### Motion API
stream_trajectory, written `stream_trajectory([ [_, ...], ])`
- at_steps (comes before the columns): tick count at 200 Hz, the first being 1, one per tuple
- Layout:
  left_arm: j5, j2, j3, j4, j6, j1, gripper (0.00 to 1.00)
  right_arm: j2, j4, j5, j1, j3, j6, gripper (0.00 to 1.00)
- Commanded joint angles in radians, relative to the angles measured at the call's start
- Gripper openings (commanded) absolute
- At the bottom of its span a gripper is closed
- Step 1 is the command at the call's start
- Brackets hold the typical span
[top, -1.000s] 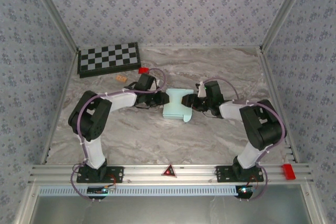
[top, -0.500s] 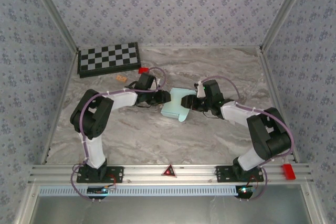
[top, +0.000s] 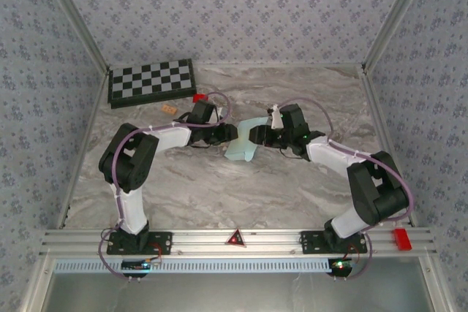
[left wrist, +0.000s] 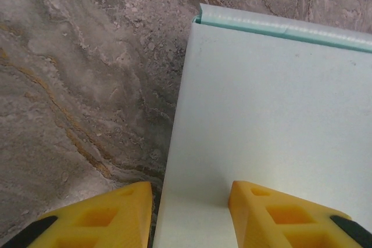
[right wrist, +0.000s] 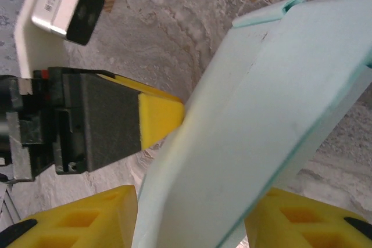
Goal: Fold the paper box
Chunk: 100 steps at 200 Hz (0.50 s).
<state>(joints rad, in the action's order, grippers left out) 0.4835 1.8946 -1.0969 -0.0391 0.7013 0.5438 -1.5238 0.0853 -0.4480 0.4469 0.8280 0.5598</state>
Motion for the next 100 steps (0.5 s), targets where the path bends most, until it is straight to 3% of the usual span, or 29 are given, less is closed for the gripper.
stream_trajectory([
  [1,0.065,0.020,-0.012,-0.022,0.010,0.022,0.42,0.006,-0.002,-0.024,0.026,0.059,-0.022,0.52],
  [100,-0.060,-0.040,0.047,-0.018,0.045,0.007,0.43,-0.079,-0.063,-0.021,0.060,0.178,-0.038,0.52],
])
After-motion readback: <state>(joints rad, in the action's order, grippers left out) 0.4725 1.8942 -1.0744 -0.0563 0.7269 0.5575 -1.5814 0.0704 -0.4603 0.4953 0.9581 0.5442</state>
